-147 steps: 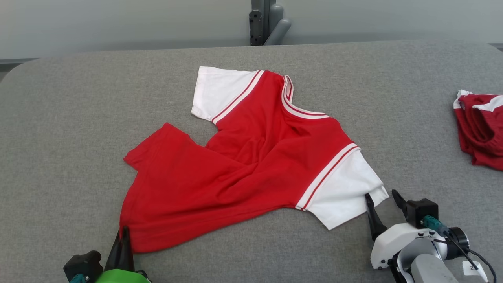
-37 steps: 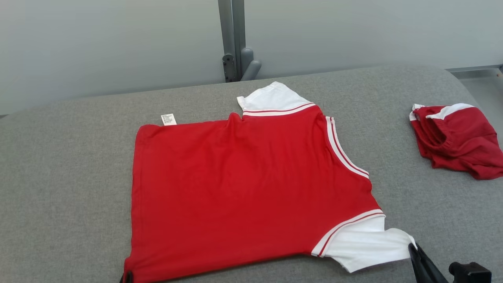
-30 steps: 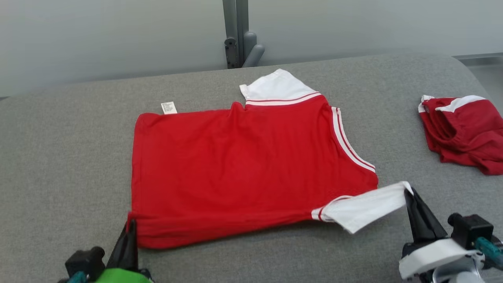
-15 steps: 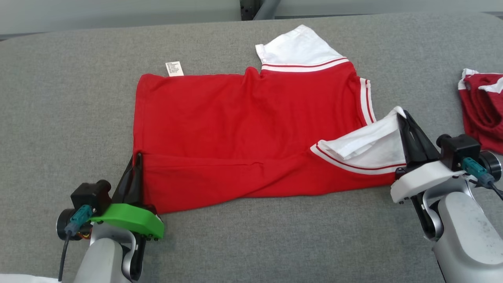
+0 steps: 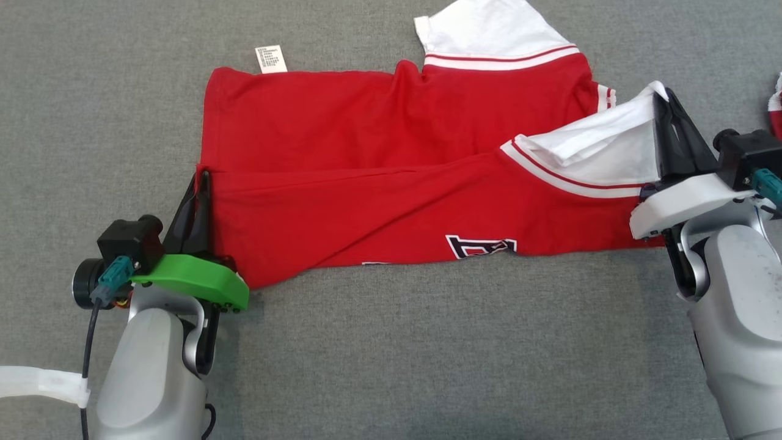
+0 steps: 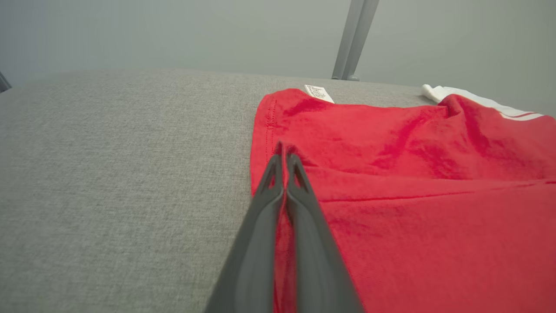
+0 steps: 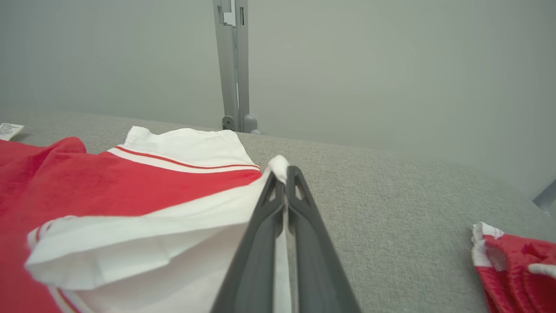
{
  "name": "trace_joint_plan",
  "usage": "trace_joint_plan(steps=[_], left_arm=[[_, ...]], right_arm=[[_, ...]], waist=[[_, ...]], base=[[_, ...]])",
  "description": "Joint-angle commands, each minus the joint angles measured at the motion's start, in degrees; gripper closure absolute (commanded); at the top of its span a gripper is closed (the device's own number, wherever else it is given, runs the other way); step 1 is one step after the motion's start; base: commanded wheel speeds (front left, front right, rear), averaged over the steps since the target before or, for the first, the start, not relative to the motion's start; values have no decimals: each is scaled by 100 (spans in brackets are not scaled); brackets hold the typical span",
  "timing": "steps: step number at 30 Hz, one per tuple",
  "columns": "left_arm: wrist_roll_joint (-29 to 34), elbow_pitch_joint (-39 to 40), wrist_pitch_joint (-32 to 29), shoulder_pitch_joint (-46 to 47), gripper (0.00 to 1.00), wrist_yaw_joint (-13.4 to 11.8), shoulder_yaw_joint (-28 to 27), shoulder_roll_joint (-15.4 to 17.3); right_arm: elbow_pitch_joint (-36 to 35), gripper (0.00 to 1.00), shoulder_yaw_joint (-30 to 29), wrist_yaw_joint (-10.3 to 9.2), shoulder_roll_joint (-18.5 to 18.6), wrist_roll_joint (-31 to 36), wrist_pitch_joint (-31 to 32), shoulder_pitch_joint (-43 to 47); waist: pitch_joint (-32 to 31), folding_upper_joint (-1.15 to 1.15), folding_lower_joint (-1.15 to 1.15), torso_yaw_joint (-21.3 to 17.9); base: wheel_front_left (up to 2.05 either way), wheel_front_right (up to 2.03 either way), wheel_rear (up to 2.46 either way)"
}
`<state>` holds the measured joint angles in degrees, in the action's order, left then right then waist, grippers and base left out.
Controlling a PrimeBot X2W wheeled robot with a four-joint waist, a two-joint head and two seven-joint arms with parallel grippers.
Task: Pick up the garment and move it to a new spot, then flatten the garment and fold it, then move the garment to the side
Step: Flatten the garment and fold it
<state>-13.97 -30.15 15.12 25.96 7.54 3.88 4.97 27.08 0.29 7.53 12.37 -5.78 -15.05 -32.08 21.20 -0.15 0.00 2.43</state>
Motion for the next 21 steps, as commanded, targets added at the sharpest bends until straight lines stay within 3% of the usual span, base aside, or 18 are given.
trace_joint_plan(steps=[1, 2, 3, 4, 5, 6, 14, 21], left_arm=[[48, -60, 0, 166, 100, -10, 10, 16], [59, -82, 0, 214, 100, -10, -7, 18], [70, -95, 0, 250, 87, -10, -33, 14], [70, -95, 0, 250, 87, -10, -33, 14], [93, -83, 0, 283, 45, -10, -62, 5], [119, -64, 0, 309, 0, -10, -96, -8], [461, 555, -1, -270, 0, -17, -595, -165], [252, 754, 0, -1141, 0, -27, -541, -200]], right_arm=[[129, 100, 35, -9, 39, 89, -15, -128], [235, 93, 32, -9, 18, 109, -15, -168], [377, 33, 26, -9, 0, 142, -14, -203], [377, 33, 26, -9, 0, 142, -14, -203], [421, 0, 6, -9, -31, 155, -16, -271], [442, 0, -24, -9, -35, 169, -15, -336], [-380, 0, -453, -9, -153, 31, -14, 351], [-400, 0, -241, -9, -188, -334, -15, 1522]], waist=[[164, 15, 0, 37], [189, 15, 0, 36], [209, 15, 0, 35], [209, 15, 0, 35], [226, 15, 0, 34], [242, 15, 0, 39], [2, 15, 0, 69], [-383, 15, 0, 26]], base=[[0, 0, 0], [0, 0, 0], [0, 0, 0], [0, 0, 0], [0, 0, 0], [0, 0, 0], [0, 0, 0], [0, 0, 0]])
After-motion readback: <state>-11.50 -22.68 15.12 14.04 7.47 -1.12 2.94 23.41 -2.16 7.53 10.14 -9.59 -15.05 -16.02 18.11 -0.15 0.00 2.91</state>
